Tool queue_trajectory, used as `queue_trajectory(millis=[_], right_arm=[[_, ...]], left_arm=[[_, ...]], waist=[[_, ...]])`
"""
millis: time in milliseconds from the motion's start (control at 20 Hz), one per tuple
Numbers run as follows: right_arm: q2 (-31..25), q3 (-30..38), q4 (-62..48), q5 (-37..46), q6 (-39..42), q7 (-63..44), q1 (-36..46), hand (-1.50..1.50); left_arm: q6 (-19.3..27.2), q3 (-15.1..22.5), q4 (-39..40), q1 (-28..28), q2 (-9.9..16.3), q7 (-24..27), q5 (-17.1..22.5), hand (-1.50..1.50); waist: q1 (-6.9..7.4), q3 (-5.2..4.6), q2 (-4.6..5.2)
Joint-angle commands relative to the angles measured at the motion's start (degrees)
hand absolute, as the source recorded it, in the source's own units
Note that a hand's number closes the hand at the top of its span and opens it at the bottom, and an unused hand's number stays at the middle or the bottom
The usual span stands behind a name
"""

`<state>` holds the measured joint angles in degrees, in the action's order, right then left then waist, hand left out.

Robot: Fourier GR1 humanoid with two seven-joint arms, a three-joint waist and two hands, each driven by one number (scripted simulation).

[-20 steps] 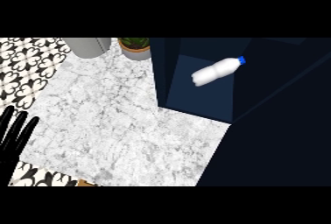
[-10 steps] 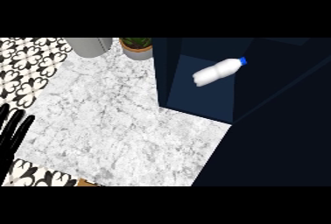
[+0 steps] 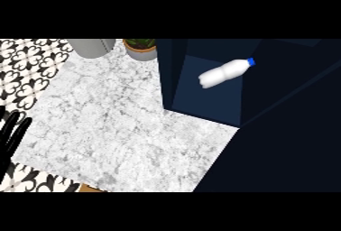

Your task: Pick up the bottled water, place it into the cabinet and close the cabinet

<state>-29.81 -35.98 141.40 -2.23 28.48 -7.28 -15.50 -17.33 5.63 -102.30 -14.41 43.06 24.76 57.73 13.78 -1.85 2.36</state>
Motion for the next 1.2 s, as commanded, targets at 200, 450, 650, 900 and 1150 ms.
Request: queue_trajectory(millis=[200, 450, 650, 900, 1150], right_arm=[[6.09, -7.05, -3.33, -8.37, -0.66, -3.53, 1.48, 1.5], [8.72, -4.19, -5.99, -10.89, -2.68, -4.74, 2.95, 1.5], [11.79, -1.01, -8.68, -12.07, -5.5, -7.61, 7.56, 1.5], [11.75, 3.56, -11.93, -10.48, -4.95, -12.89, 16.48, 1.5], [13.03, 6.14, -18.24, -11.44, -4.92, -18.06, 24.45, 1.5]], left_arm=[[-1.06, -0.53, 0.25, 1.31, 0.5, -0.04, 0.14, -1.5], [-1.89, -0.73, -0.13, 1.35, 1.02, -0.37, 0.62, -1.5], [-2.42, -1.37, 1.13, 1.98, 1.15, -0.27, 1.03, -1.5], [-2.32, -1.39, 1.9, 1.98, 1.43, -0.9, 1.2, -1.5], [-2.73, -2.04, 2.75, 2.12, 1.54, -0.82, 1.71, -1.5]], waist=[[2.24, 0.36, 2.1], [2.91, 0.53, 1.96], [1.89, 0.48, 1.72], [1.3, 0.42, 1.22], [1.18, 0.51, 0.8]])
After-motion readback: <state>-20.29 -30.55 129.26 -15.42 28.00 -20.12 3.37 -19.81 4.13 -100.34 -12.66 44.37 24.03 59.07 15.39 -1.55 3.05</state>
